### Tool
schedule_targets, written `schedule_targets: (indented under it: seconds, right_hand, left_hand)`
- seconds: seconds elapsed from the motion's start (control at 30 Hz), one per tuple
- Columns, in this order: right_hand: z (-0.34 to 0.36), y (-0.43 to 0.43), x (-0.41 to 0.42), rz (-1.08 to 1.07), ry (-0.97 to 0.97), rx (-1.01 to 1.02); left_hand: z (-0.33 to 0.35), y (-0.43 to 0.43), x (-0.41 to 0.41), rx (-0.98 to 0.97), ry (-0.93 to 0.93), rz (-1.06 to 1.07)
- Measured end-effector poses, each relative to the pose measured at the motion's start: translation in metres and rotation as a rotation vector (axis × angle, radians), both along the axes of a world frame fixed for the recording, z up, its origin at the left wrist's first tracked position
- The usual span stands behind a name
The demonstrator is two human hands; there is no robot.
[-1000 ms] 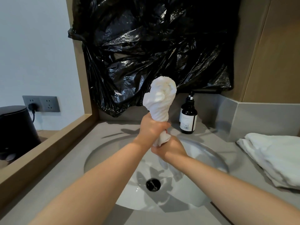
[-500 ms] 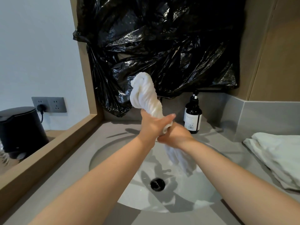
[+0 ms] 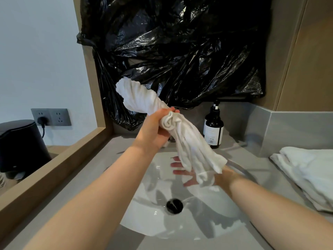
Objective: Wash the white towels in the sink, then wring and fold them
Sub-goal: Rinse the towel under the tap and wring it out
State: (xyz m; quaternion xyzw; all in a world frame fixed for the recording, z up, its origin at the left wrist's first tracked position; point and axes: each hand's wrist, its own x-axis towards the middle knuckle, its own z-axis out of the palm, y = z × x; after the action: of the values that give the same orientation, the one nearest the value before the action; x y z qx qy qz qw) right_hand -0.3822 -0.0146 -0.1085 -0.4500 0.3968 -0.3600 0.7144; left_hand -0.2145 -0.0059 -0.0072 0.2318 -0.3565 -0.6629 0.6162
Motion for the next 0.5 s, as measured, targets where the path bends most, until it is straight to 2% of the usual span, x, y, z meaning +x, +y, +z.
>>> schedule_targets:
  seconds: [0.07,0.13,0.2,0.27,0.33,0.4,0.47,0.5]
  right_hand:
    - [-0.004,0.001,0.007,0.237,-0.030,-0.031]
    - [0.005,0.003,0.007,0.242,-0.121,0.011]
    - [0.008,0.004,0.005,0.302,-0.265,0.066]
    - [0.021,0.012,0.008,0.419,-0.295,-0.042]
    - [0.024,0.019,0.010,0.384,-0.133,-0.186]
    - [0.034,0.028,0.017,0.350,0.110,-0.232]
    - [0.034,0.029,0.030,0.082,0.509,-0.379]
    - [0.035,0.029,0.037,-0.055,0.634,-0.449]
  left_hand:
    - [-0.001,-0.003,0.003,-0.024,0.033,-0.019]
    - [-0.006,-0.005,0.006,-0.033,0.016,-0.023]
    - [-0.012,-0.007,0.008,-0.016,-0.061,-0.022]
    - [-0.017,-0.008,0.008,-0.020,-0.201,0.005]
    - [-0.020,-0.010,0.008,-0.042,-0.280,0.076]
    - [-0.021,-0.011,0.008,-0.045,-0.286,0.126]
    - [-0.022,-0.015,0.008,-0.025,-0.251,0.134]
    - [-0.023,-0.017,0.008,-0.009,-0.229,0.144]
